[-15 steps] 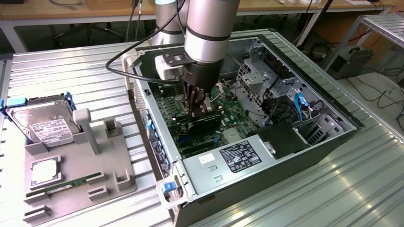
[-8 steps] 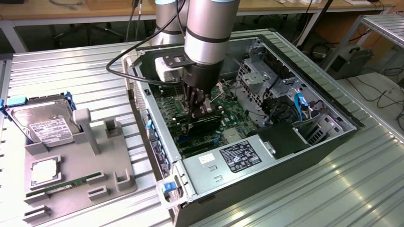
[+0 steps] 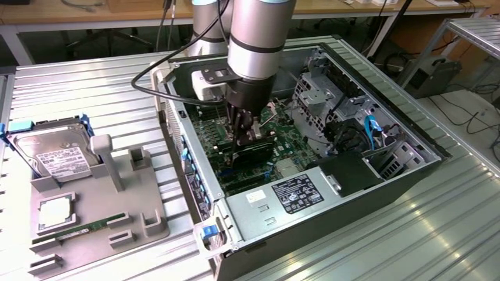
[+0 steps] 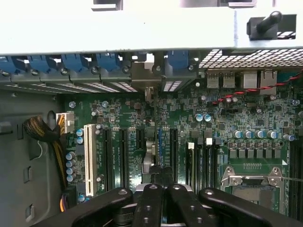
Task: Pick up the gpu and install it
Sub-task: 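Insert the gpu into the slot, then press down on the gpu until it lock into place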
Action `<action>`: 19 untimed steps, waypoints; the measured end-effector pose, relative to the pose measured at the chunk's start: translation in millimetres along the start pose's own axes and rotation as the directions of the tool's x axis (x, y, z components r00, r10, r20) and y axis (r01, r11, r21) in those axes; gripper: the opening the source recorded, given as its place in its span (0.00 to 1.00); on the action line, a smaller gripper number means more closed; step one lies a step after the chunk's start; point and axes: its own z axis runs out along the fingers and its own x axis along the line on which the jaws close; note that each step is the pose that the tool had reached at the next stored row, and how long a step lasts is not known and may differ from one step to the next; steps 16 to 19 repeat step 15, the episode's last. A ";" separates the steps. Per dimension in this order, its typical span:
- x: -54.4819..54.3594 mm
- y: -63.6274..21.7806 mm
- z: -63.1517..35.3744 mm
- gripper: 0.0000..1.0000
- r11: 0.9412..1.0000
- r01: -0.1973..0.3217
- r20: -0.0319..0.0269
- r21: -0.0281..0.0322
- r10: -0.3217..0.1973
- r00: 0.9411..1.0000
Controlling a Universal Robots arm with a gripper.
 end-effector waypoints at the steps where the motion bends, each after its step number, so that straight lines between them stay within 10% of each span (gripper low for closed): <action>1: -0.1 -0.1 -3.0 0.11 1.000 0.000 0.003 0.002 0.000 1.000; 8: 1.8 0.6 -33.7 0.11 1.000 0.000 0.000 0.000 0.000 1.000; 19: 1.8 0.6 -33.7 0.11 1.000 0.000 0.000 0.000 0.000 1.000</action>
